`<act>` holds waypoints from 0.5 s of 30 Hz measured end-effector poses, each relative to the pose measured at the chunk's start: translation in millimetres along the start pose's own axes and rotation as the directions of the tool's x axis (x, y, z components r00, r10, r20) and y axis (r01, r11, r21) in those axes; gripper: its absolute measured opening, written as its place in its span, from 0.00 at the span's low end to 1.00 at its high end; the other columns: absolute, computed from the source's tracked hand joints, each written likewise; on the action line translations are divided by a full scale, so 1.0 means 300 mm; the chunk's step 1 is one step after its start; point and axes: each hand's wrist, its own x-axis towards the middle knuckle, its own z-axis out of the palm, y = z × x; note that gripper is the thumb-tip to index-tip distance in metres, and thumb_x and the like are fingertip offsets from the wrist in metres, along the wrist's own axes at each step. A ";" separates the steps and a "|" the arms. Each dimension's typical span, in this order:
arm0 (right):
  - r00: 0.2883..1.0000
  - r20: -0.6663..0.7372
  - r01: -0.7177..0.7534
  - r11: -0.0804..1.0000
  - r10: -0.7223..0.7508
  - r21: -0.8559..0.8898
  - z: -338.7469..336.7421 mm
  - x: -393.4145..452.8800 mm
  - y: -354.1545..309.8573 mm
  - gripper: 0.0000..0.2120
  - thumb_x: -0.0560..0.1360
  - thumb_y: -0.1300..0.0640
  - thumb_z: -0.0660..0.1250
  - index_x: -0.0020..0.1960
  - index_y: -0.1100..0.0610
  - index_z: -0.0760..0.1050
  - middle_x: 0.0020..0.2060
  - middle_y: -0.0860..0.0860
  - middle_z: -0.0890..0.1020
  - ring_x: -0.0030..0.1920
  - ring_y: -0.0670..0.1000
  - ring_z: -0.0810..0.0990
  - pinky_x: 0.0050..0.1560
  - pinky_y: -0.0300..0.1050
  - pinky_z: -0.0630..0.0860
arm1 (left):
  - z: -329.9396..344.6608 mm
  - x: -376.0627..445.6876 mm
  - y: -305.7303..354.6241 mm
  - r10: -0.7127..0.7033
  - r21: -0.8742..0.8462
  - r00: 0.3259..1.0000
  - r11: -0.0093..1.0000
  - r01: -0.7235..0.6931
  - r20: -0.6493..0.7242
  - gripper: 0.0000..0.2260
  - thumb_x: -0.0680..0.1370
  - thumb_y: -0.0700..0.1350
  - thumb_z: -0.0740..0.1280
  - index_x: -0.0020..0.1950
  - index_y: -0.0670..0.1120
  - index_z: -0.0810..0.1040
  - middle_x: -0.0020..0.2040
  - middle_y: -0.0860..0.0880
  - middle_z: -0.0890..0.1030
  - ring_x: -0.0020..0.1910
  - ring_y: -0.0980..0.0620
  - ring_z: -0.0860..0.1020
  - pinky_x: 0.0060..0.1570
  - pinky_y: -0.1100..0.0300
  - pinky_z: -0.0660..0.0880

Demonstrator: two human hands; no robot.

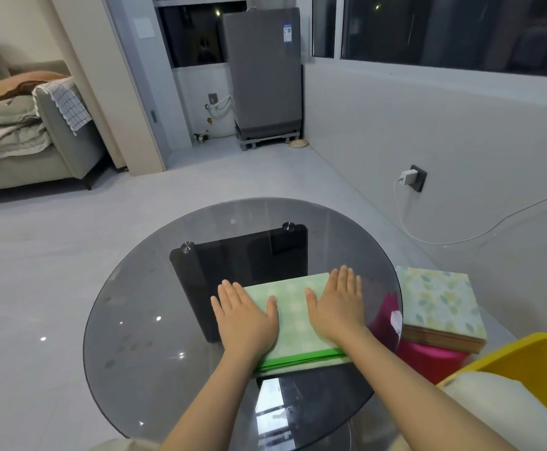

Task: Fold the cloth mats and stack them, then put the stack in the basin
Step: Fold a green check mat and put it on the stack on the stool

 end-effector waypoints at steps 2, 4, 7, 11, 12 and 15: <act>0.999 -0.018 -0.031 0.997 0.032 0.066 -0.002 0.005 0.011 0.33 0.80 0.43 0.45 0.76 0.63 0.45 0.76 0.59 0.46 0.76 0.56 0.42 0.75 0.53 0.38 | -0.005 -0.006 -0.005 -0.017 -0.088 0.999 0.996 0.013 -0.047 0.31 0.80 0.58 0.50 0.76 0.38 0.53 0.77 0.40 0.52 0.77 0.44 0.48 0.75 0.50 0.44; 0.998 -0.053 -0.030 0.990 0.038 0.140 -0.011 0.007 0.020 0.29 0.81 0.44 0.50 0.75 0.61 0.53 0.76 0.57 0.52 0.76 0.55 0.48 0.75 0.52 0.42 | -0.019 -0.009 -0.011 -0.014 -0.185 0.994 0.983 -0.006 -0.108 0.25 0.80 0.55 0.55 0.73 0.41 0.63 0.75 0.43 0.61 0.75 0.45 0.56 0.74 0.51 0.50; 0.991 -0.099 -0.059 0.955 0.091 0.290 -0.038 0.015 0.032 0.22 0.78 0.47 0.60 0.68 0.57 0.65 0.70 0.54 0.66 0.71 0.55 0.60 0.71 0.49 0.53 | -0.048 0.006 -0.021 -0.086 -0.348 0.989 0.937 0.039 -0.119 0.17 0.76 0.52 0.65 0.63 0.47 0.75 0.64 0.48 0.75 0.65 0.47 0.69 0.66 0.50 0.63; 0.973 -0.086 -0.133 0.831 0.212 0.540 -0.080 0.021 0.078 0.13 0.73 0.51 0.68 0.54 0.55 0.73 0.55 0.51 0.77 0.61 0.56 0.71 0.60 0.47 0.65 | -0.079 0.005 -0.025 -0.164 -0.610 0.985 0.785 0.103 -0.045 0.10 0.69 0.50 0.73 0.48 0.52 0.78 0.51 0.51 0.79 0.51 0.49 0.76 0.57 0.49 0.72; 0.973 -0.067 -0.133 0.777 0.219 0.615 -0.092 0.015 0.095 0.10 0.73 0.53 0.69 0.51 0.55 0.73 0.50 0.52 0.78 0.57 0.55 0.73 0.56 0.46 0.68 | -0.088 -0.001 -0.023 -0.162 -0.680 0.987 0.725 0.109 -0.014 0.09 0.69 0.48 0.74 0.46 0.52 0.77 0.50 0.50 0.80 0.48 0.50 0.78 0.52 0.53 0.75; 0.979 -0.038 -0.099 0.628 0.201 0.772 -0.149 -0.014 0.152 0.09 0.71 0.58 0.71 0.48 0.58 0.74 0.43 0.51 0.76 0.45 0.51 0.75 0.44 0.41 0.68 | -0.126 -0.006 0.003 -0.135 -0.821 0.987 0.552 0.147 0.085 0.08 0.70 0.43 0.75 0.45 0.47 0.78 0.45 0.47 0.82 0.39 0.53 0.78 0.37 0.62 0.73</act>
